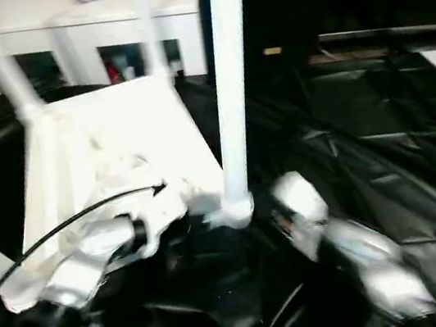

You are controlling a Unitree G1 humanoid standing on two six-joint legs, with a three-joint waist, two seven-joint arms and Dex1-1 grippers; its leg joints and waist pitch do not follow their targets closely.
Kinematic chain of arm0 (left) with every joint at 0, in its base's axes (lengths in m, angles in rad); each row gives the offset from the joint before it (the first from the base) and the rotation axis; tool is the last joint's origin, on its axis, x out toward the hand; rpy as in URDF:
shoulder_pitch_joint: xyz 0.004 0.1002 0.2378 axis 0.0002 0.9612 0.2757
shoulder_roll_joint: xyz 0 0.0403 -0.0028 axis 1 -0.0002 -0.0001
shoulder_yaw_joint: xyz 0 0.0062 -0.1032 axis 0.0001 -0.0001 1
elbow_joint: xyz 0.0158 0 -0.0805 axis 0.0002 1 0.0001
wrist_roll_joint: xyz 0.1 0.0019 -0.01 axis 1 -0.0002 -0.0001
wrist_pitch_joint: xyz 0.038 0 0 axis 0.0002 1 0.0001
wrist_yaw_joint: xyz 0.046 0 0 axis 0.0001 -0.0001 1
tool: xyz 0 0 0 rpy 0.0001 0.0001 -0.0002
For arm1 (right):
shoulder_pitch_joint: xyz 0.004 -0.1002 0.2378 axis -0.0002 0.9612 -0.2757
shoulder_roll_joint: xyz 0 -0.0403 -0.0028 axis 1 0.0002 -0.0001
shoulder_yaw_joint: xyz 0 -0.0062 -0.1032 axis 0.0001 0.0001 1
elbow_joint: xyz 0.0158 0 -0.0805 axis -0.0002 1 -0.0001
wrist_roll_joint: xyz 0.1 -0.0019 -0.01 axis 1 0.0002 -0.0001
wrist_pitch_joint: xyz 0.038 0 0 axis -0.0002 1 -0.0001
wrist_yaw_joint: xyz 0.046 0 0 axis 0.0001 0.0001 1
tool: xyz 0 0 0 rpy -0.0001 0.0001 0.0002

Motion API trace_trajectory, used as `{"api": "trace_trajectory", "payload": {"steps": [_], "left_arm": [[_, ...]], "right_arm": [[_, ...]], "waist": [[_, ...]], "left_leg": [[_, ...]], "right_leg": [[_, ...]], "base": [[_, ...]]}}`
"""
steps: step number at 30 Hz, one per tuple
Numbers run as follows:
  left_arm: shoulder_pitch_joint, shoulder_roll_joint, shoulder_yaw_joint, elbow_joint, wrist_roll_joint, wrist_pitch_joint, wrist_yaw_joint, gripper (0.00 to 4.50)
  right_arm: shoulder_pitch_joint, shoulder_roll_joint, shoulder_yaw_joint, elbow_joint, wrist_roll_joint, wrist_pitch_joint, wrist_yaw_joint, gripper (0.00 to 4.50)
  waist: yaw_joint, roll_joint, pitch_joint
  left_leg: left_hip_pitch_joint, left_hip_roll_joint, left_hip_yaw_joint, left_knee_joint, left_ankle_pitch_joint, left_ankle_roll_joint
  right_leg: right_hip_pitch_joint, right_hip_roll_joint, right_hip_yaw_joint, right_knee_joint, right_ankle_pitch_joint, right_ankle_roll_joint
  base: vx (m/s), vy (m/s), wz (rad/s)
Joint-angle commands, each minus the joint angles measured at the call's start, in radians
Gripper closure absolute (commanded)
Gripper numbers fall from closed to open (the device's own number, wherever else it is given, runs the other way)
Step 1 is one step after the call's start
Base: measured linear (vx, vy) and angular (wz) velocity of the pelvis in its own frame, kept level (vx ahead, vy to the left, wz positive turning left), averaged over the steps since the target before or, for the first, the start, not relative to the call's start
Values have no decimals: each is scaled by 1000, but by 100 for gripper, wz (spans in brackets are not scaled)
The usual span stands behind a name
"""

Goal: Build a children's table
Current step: Rotate leg to tighten

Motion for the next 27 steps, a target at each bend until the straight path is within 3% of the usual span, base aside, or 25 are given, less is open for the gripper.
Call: {"api": "trace_trajectory", "payload": {"steps": [1, 2, 5, 8, 11, 14, 17, 18, 24, 27], "left_arm": [[37, -7, -30, -33, -67, -17, -64, 450], [46, -1, -31, -54, -82, -12, -86, 450], [70, 19, -39, -109, -124, -14, -151, 450], [78, 27, -42, -127, -138, -8, -174, 450], [84, 36, -44, -144, -150, -11, -203, 450], [95, 40, -35, -159, -163, 1, -228, 450], [98, 39, -31, -164, -168, 5, -230, 450], [111, 50, -28, -188, -190, 18, -250, 450], [128, 58, 7, -219, -206, 31, -218, 450], [131, 51, 43, -241, -241, 76, -202, 410]], "right_arm": [[18, -29, -41, -21, 15, -4, 30, 79], [24, -33, -56, -11, 12, -10, 22, 79], [17, -31, -89, 17, 2, -26, -59, 79], [2, -13, -95, 23, -5, -33, -108, 79], [-31, 27, -97, 45, -33, -52, -208, 79], [-33, 53, -101, 20, -30, -34, -226, 79], [-33, 60, -103, 16, -29, -33, -229, 79], [-32, 74, -107, 13, -33, -38, -238, 79], [-49, 113, -118, 20, -37, -56, -310, 79], [-57, 134, -129, 9, -27, -48, -344, 78]], "waist": [[-1, -24, -37], [2, -19, -39], [-1, -19, -40], [-2, -17, -41], [-7, -14, -41], [-3, -14, -41], [-5, -16, -44], [-5, -23, -43], [-8, -23, -44], [-16, -24, -41]], "left_leg": [[1, 66, -29, -62, -223, 102], [3, 67, -30, -62, -221, 98], [1, 65, -29, -61, -191, 96], [3, 65, -27, -57, -178, 103], [5, 64, -27, -59, -187, 89], [7, 66, -26, -58, -190, 85], [1, 64, -27, -56, -157, 96], [0, 64, -26, -55, -153, 100], [2, 66, -26, -54, -136, 101], [2, 65, -26, -57, -157, 82]], "right_leg": [[33, -71, 50, -86, -235, -186], [31, -71, 51, -86, -240, -189], [31, -68, 49, -81, -209, -197], [29, -64, 49, -78, -170, -207], [27, -65, 48, -78, -188, -208], [27, -65, 50, -77, -186, -204], [32, -64, 48, -68, -124, -208], [34, -66, 48, -66, -120, -210], [33, -65, 48, -62, -102, -222], [35, -65, 48, -61, -112, -232]], "base": [[0, 0, 0], [0, 0, 0], [0, 0, 0], [0, 0, 0], [0, 0, 0], [0, 0, 0], [0, 0, 0], [0, 0, 0], [0, 0, 0], [0, 0, 0]]}}
